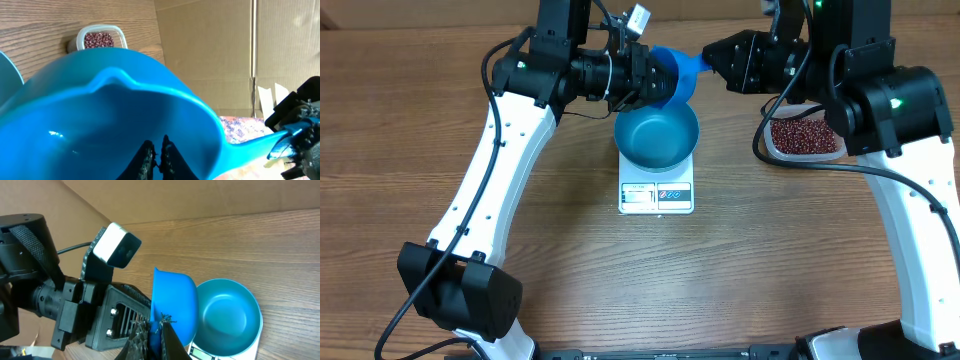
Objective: Scoop item into bowl and weigh 150g on scale
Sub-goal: 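Carry the scoop with the right gripper toward the bean tub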
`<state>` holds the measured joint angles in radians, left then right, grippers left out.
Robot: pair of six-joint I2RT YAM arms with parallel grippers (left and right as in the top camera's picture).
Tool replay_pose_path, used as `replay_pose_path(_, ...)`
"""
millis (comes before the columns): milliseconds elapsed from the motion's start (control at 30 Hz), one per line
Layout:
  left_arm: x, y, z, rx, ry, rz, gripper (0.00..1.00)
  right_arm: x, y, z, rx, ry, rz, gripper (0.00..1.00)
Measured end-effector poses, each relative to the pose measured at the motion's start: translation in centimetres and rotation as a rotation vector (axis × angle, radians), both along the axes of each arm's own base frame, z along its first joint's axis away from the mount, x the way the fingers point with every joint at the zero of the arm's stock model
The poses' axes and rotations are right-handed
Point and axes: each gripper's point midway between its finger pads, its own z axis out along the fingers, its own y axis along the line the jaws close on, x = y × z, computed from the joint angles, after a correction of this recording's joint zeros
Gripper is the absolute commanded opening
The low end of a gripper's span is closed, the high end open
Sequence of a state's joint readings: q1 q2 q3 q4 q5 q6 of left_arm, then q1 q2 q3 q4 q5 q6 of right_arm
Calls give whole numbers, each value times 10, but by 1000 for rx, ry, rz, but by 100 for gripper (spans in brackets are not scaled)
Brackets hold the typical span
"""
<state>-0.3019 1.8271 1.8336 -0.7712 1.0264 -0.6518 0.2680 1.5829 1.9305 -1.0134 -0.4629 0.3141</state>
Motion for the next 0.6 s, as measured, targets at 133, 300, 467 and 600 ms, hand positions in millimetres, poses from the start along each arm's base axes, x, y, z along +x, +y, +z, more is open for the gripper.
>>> replay_pose_path(133, 4, 2, -3, 20, -6, 22, 14, 3, -4, -2, -19, -3, -27, 4)
replay_pose_path(300, 15, 11, -9, 62, -16, 79, 16, 11, -19, -8, -91, -20, -98, 4)
replay_pose_path(467, 33, 32, -18, 118, -32, 169, 19, 11, -40, -26, -224, 1, -162, 4)
replay_pose_path(600, 43, 55, -32, 196, -12, 251, 20, 4, -66, -46, -377, 47, -217, 4)
